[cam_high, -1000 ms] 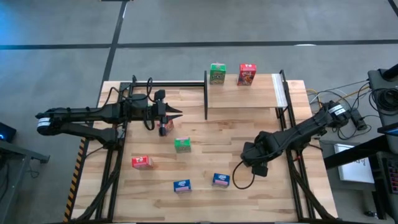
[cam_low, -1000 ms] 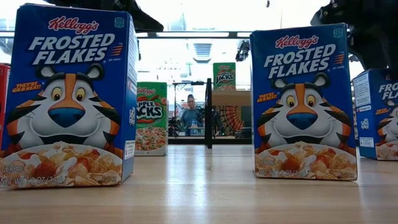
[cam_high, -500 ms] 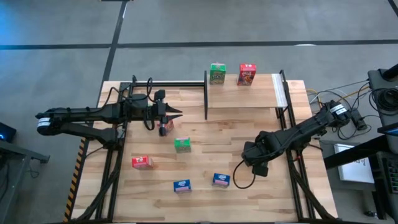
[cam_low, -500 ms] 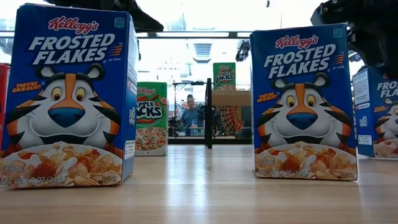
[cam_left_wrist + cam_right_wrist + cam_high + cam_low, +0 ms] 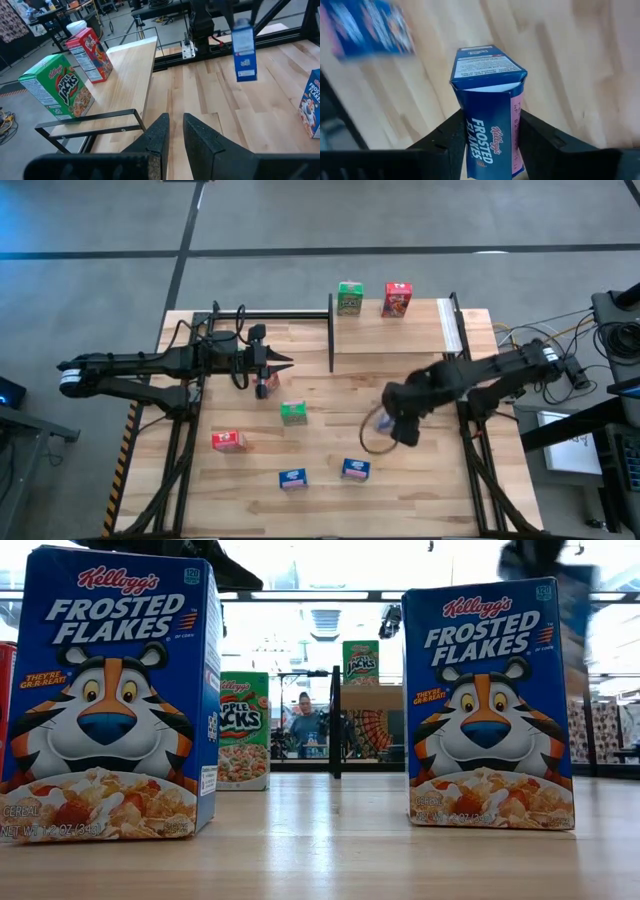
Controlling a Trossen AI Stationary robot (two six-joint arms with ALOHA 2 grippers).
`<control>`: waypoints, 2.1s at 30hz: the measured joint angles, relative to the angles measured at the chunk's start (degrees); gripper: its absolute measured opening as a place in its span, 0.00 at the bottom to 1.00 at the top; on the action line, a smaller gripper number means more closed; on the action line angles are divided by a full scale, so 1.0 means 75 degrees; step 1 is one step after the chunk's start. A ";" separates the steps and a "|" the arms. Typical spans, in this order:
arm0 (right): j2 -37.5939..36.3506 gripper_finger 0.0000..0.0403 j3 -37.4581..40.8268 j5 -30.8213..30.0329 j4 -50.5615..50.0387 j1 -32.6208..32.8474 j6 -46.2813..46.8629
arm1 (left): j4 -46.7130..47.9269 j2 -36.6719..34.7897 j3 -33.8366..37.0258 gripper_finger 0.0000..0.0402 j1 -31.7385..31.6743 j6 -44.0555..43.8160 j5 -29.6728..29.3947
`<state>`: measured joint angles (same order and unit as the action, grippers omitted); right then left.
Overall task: Stack cereal on shelf
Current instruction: Put the right blue cereal box on the shelf
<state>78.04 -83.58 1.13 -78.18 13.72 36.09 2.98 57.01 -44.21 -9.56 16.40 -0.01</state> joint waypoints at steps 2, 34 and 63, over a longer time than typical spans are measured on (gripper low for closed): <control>0.0014 0.35 -0.0496 -0.0142 -0.0093 -0.0365 -0.0215 | 0.0000 0.0000 0.0000 0.09 0.0000 0.0000 0.0000; 0.0213 0.33 -0.3700 -0.2028 -0.1586 -0.5954 -0.5889 | 0.0138 0.0003 0.0000 0.09 0.0000 0.0030 0.0000; -0.0732 0.33 -0.2319 -0.3354 -0.1573 -0.6940 -0.7604 | 0.0134 0.0003 0.0000 0.09 0.0000 0.0117 0.0000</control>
<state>72.55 -100.98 -24.03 -89.97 -38.33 -20.94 3.99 57.04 -44.21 -9.56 17.28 -0.01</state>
